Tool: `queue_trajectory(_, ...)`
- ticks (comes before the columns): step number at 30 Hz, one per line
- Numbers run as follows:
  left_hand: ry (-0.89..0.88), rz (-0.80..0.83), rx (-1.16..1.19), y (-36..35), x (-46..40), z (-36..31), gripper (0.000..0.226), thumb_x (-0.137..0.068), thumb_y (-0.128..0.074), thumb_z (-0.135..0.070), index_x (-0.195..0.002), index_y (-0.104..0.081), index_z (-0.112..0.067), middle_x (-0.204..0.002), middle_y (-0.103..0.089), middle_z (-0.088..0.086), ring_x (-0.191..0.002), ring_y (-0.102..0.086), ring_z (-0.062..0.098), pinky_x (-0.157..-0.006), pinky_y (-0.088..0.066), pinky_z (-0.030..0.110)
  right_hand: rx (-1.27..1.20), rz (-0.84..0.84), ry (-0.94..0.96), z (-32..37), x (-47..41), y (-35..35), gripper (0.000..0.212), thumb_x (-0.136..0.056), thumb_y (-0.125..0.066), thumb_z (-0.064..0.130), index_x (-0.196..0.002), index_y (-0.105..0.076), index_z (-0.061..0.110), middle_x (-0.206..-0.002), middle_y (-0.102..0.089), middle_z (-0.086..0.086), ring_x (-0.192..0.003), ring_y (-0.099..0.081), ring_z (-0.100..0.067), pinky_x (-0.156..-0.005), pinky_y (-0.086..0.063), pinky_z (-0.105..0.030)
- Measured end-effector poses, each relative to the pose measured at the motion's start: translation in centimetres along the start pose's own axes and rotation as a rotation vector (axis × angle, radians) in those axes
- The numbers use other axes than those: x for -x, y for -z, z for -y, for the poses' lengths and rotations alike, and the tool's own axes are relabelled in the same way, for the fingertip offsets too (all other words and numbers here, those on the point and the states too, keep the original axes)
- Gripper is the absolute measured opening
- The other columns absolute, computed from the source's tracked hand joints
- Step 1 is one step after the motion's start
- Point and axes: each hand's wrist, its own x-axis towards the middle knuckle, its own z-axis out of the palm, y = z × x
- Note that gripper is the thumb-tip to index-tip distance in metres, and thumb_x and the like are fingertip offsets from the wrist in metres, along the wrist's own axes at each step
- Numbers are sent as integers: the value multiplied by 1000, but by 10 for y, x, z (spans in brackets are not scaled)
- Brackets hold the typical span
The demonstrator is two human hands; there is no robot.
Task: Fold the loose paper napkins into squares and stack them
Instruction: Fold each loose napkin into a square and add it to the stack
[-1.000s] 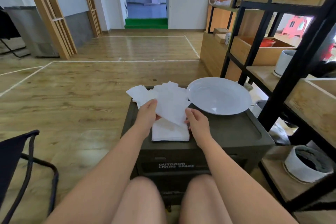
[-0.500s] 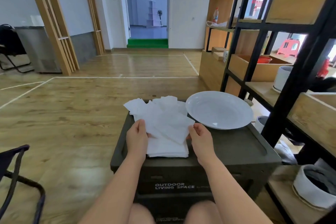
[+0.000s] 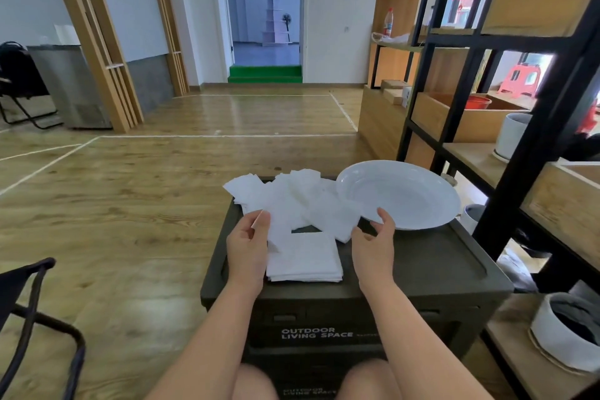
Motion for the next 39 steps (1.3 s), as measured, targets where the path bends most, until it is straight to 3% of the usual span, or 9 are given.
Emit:
queue_trajectory(3, -105, 277, -95, -1, 1, -9, 25, -95, -55, -25, -76, -68, -37, -69, -60, -19, -65, -51, -2, -59, -42, 11, 74, -34, 88, -1, 2, 0, 30, -91, -60, 23, -115, -46, 33, -110, -54, 7, -87, -55, -8, -63, -40, -13)
queue_trajectory(5, -112, 457, -165, -5, -1, -18, 29, -96, -52, -26, -73, -65, -37, -68, -56, -20, -67, -49, -2, -63, -40, 12, 75, 62, 121, 1, 4, 1, 14, -94, -55, 32, -108, -54, 33, -103, -61, 11, -94, -58, -8, -66, -42, -13)
queue_trajectory(8, -47, 568, -130, -9, -6, -30, 29, -97, -51, -27, -73, -66, -34, -72, -59, -17, -71, -54, 1, -67, -41, 18, -12, 283, 179, 8, 11, 1, 17, -97, -46, 39, -104, -62, 36, -98, -67, 25, -95, -60, 7, -68, -48, -7)
queue_trajectory(12, -45, 401, -157, -12, -13, -28, 20, -95, -54, -31, -81, -68, -27, -77, -65, -11, -75, -57, 7, -63, -42, 20, -70, 341, 157, 10, 13, 3, 33, -100, -41, 35, -88, -66, 17, -74, -69, 17, -70, -63, 4, -58, -45, -7)
queue_trajectory(15, -68, 348, -363, -9, -16, -15, 16, -93, -56, -35, -94, -67, -24, -87, -67, -6, -83, -61, 15, -62, -41, 23, 165, 367, 166, 9, 14, 2, 39, -96, -53, 28, -69, -55, 0, -63, -48, -4, -60, -44, -12, -58, -36, -21)
queue_trajectory(17, -64, 326, -449, -4, -17, -5, 24, -91, -57, -39, -108, -63, -24, -88, -66, 1, -83, -62, 17, -62, -46, 26, 277, 377, 187, 7, 13, 0, 39, -94, -55, 27, -61, -49, 7, -59, -38, -4, -56, -36, -11, -57, -30, -24)
queue_trajectory(21, -53, 148, -376, 8, -20, 6, 26, -89, -61, -34, -114, -54, -33, -49, -51, -11, -48, -49, -1, -55, -39, 16, 382, 367, 177, 5, 9, -4, 44, -93, -54, 27, -55, -35, 18, -49, -28, 8, -49, -27, -8, -51, -25, -22)
queue_trajectory(26, -108, 114, -376, 9, -18, 10, 25, -92, -50, -14, -110, -57, -30, -52, -48, -16, -48, -44, -2, -48, -37, 11, 461, 351, 174, 0, 8, -7, 44, -92, -52, 26, -54, -31, 19, -46, -27, 10, -45, -26, -4, -49, -24, -21)
queue_trajectory(39, -105, 142, -547, 9, -16, 11, 17, -89, -61, -17, -93, -57, -34, -50, -51, -7, -47, -48, 1, -47, -39, 11, 486, 259, 216, 0, 12, -5, 37, -81, -59, 17, -51, -38, 14, -48, -33, 4, -46, -29, -6, -52, -31, -23)
